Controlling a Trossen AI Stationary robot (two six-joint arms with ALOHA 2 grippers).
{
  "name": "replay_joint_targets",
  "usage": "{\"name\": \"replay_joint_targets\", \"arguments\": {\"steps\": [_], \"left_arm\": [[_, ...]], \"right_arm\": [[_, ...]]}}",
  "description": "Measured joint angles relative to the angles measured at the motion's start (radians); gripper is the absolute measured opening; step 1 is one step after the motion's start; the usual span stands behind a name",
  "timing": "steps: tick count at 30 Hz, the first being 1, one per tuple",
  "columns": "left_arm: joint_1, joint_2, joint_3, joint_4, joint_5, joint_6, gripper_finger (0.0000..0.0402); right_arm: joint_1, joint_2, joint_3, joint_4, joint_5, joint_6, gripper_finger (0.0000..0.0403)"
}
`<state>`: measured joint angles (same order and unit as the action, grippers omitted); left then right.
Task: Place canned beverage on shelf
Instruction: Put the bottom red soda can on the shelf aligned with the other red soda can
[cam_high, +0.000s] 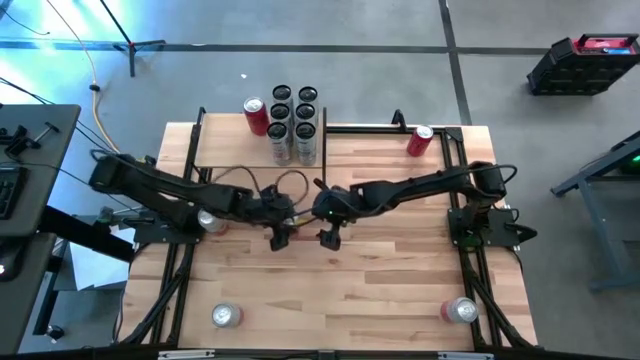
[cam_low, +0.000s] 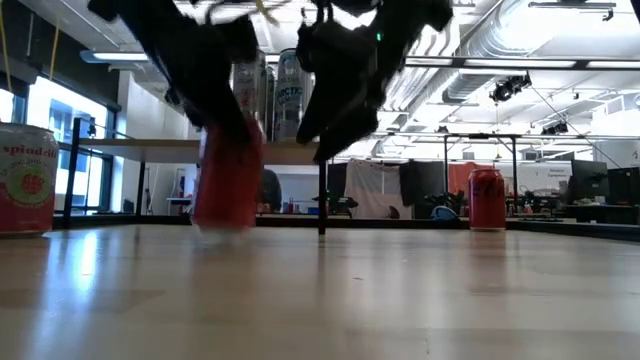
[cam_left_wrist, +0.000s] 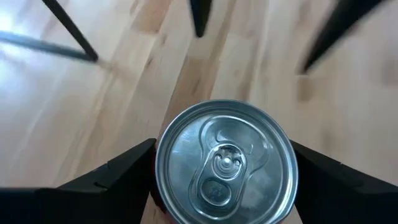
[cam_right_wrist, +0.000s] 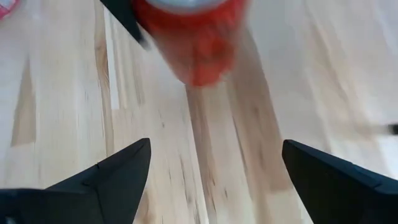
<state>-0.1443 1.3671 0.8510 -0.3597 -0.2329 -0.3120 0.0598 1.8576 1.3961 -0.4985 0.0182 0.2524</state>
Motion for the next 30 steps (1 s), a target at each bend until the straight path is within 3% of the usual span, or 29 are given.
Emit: {"name": "replay_joint_targets", "arguments": {"steps": [6,10,18,22,25,30], "left_arm": [[-0.013,-0.235,0.065,-0.228,0.044,0.0,0.0294],[-0.013,-0.411,0.115,-0.336,0.043,-0.02,0.0294],[0.069,-0.636,0.13,-0.509,-0.156,-0.014,0.0293],[0.145,-0.651,0.13,-0.539,-0.229,0.027,0.0293],[0.225,-0.624,0.143,-0.552,-0.236,0.066,0.0296],[0.392,-0.497,0.259,-0.584,-0.149,0.194,0.0297]], "right_arm": [[0.002,0.0,0.234,-0.329,0.071,-0.035,0.0349],[0.002,-0.001,0.418,-0.451,0.135,-0.079,0.0349],[-0.02,-0.001,0.791,-0.468,0.268,-0.168,0.0349],[-0.04,-0.002,0.956,-0.454,0.323,-0.189,0.0349],[-0.057,-0.049,0.923,-0.348,0.362,-0.203,0.0349],[-0.089,-0.092,0.915,-0.296,0.398,-0.176,0.0349]]}}
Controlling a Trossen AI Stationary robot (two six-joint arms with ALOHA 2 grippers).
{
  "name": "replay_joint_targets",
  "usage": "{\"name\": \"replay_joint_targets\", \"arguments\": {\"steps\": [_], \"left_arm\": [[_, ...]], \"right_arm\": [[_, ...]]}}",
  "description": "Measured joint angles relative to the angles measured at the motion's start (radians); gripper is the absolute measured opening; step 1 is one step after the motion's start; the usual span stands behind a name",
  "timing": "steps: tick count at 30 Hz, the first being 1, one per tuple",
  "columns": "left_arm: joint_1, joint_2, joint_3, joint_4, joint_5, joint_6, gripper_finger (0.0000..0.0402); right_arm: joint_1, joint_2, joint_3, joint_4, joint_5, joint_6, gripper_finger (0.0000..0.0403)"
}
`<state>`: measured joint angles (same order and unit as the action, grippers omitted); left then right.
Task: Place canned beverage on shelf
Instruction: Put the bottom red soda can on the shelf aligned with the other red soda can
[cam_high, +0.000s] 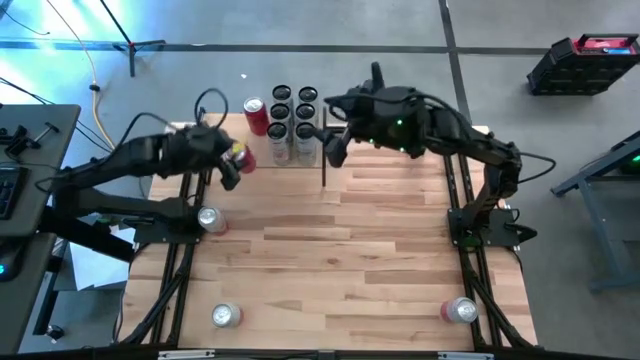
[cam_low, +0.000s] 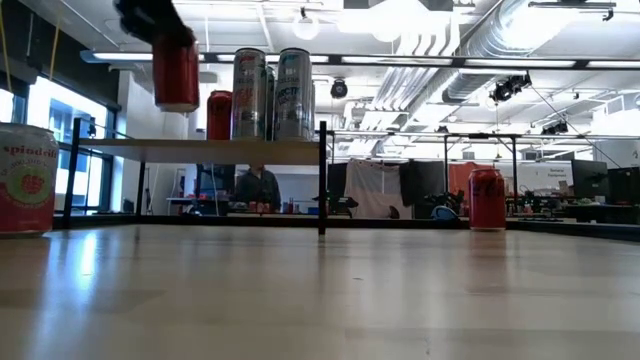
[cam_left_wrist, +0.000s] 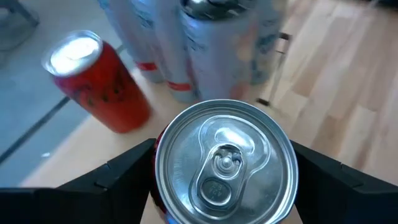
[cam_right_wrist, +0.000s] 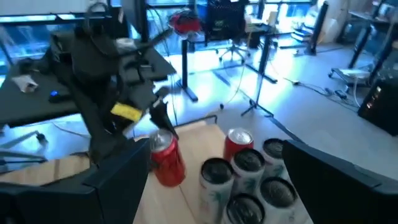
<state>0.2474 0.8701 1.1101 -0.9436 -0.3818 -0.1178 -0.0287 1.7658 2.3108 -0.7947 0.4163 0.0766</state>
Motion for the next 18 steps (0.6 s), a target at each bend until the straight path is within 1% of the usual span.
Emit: {"name": "replay_joint_targets", "arguments": {"steps": [3,8,13,18], "left_arm": [[0.093,0.065,0.064,-0.005,0.056,0.048,0.0298],[0.208,0.151,0.132,-0.025,0.09,0.016,0.0299],[0.262,0.191,0.146,-0.006,0.085,-0.038,0.0299],[0.27,0.193,0.13,0.057,0.069,-0.066,0.0299]], "right_arm": [[-0.011,-0.004,-0.001,-0.064,0.003,0.048,0.0349],[-0.009,-0.005,-0.001,-0.186,0.004,0.112,0.0349],[-0.009,-0.003,-0.002,-0.266,0.004,0.118,0.0349],[-0.018,-0.003,-0.002,-0.286,0.003,0.075,0.0349]]}}
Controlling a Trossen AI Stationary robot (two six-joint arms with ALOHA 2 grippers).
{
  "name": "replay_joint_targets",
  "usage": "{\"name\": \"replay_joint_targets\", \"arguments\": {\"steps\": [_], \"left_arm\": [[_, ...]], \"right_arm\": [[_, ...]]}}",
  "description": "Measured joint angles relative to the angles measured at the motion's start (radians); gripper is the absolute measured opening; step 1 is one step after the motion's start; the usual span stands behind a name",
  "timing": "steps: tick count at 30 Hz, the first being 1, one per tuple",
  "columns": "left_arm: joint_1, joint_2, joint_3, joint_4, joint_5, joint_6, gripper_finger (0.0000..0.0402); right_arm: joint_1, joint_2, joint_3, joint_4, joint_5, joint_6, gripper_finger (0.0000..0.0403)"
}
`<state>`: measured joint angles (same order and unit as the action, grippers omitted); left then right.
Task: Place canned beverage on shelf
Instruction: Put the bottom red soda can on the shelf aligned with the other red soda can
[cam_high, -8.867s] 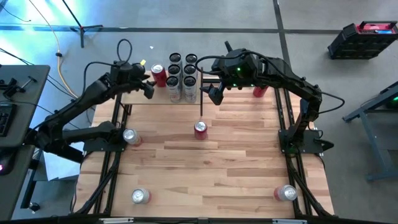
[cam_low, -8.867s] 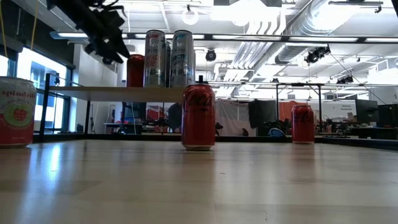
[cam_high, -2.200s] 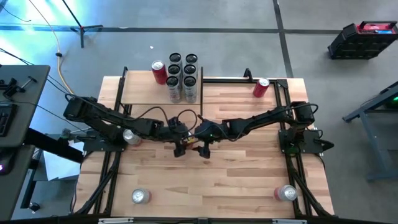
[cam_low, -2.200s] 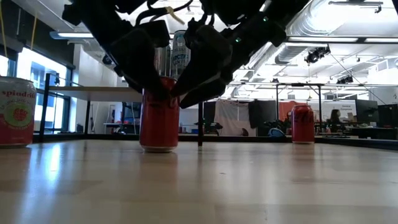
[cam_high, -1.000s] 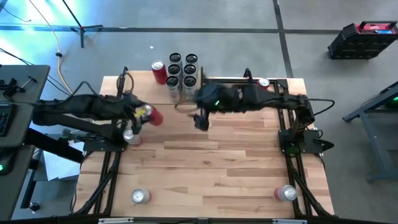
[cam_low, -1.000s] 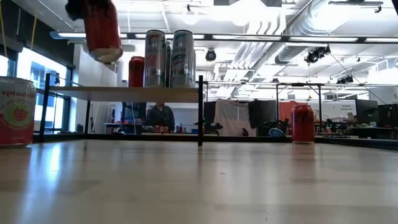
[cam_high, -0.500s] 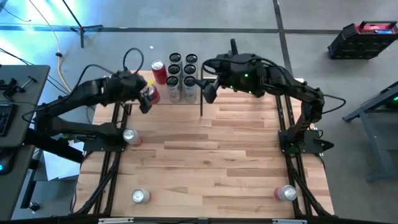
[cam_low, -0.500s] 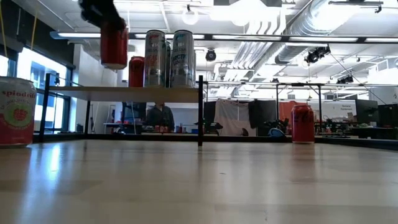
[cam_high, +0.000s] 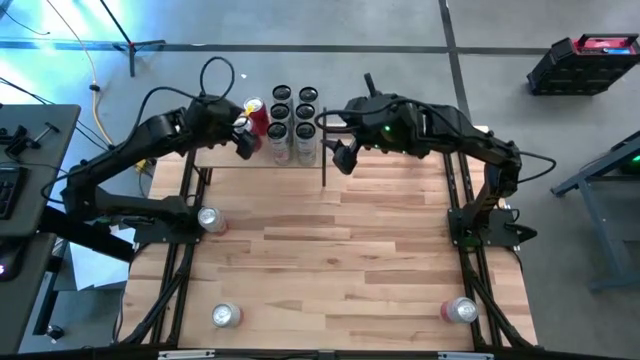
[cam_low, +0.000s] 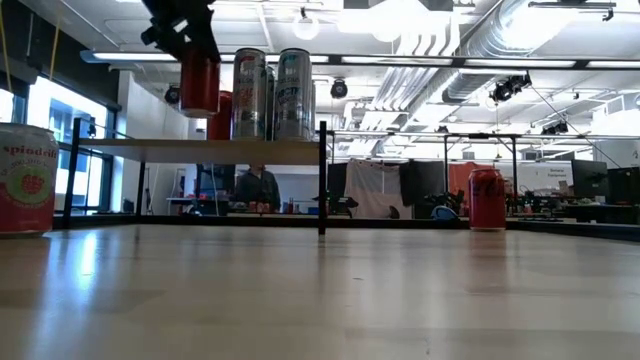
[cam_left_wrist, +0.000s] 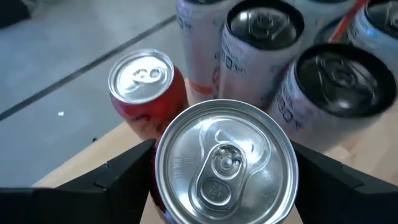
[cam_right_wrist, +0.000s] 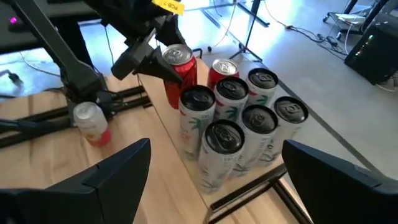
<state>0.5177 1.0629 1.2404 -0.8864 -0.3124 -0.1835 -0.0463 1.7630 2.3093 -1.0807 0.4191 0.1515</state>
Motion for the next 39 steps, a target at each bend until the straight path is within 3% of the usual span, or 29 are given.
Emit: {"name": "replay_joint_targets", "arguments": {"steps": [8,17,27,39], "left_arm": [[0.035,-0.05,-0.115,0.099,-0.009,-0.049,0.0299],[0.091,0.032,-0.12,0.137,0.078,-0.078,0.0299],[0.111,0.059,-0.12,0.142,0.041,-0.084,0.0299],[0.133,0.064,-0.12,0.153,0.076,-0.104,0.0305]], "right_arm": [[-0.005,0.0,0.0,-0.012,-0.004,-0.064,0.0349],[-0.047,0.0,0.0,0.007,-0.03,-0.064,0.0349],[-0.054,0.0,0.0,0.008,-0.06,-0.059,0.0349],[-0.054,0.001,0.0,0.008,-0.06,-0.055,0.0349]]}}
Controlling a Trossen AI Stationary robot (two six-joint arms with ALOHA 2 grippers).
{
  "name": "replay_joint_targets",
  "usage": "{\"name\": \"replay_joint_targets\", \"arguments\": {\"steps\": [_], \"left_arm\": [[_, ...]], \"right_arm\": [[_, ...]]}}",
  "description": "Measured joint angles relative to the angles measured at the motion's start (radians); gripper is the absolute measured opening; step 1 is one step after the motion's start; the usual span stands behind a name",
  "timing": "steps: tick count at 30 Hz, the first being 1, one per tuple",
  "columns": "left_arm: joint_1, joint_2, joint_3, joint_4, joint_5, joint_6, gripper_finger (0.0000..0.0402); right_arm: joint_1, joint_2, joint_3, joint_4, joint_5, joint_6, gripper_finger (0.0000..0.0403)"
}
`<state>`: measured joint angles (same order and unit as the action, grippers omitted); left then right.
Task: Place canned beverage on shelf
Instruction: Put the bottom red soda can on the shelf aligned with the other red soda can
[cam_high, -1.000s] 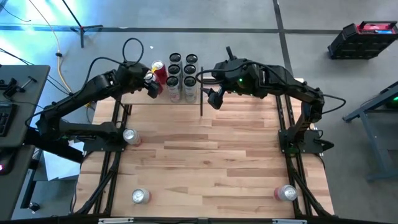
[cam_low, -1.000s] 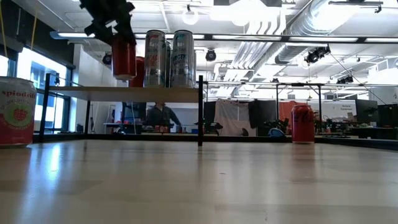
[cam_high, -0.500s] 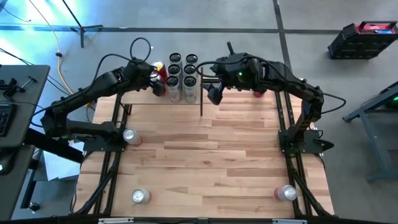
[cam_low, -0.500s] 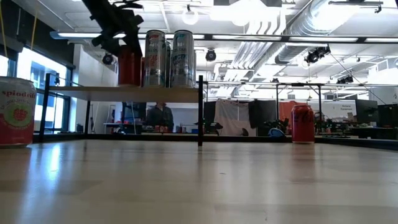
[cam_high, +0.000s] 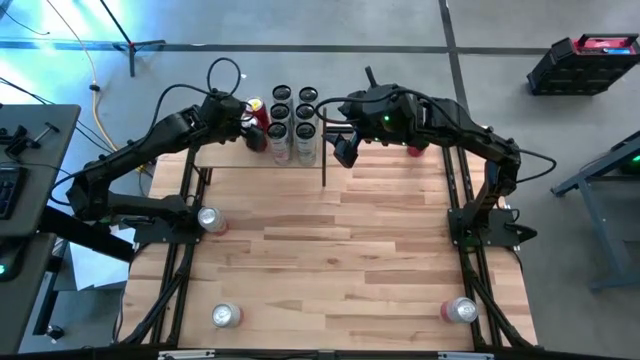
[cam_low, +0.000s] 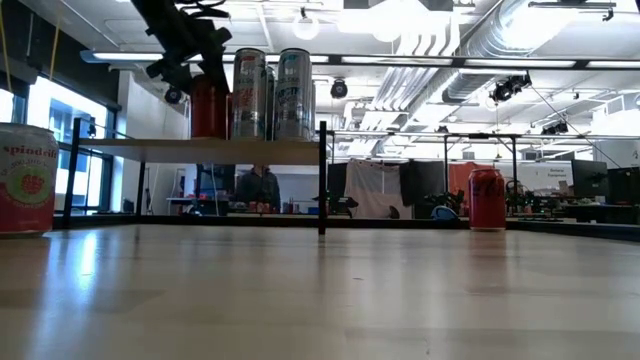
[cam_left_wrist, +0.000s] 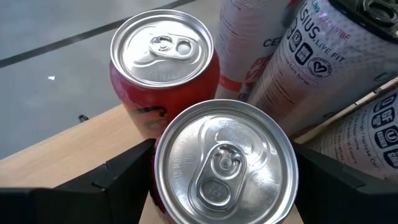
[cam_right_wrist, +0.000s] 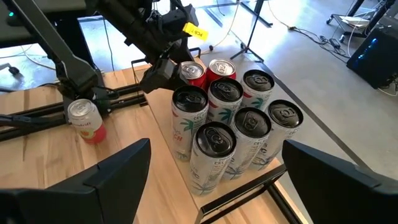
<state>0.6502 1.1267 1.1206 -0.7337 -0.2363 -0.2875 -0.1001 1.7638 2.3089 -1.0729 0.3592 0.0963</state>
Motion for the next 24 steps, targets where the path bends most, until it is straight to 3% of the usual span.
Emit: {"name": "replay_joint_targets", "arguments": {"steps": [24], "left_arm": [[0.0,0.0,0.0,0.0,0.023,-0.025,0.0329]], "right_arm": [[0.0,0.0,0.0,0.0,0.0,0.0,0.0349]]}}
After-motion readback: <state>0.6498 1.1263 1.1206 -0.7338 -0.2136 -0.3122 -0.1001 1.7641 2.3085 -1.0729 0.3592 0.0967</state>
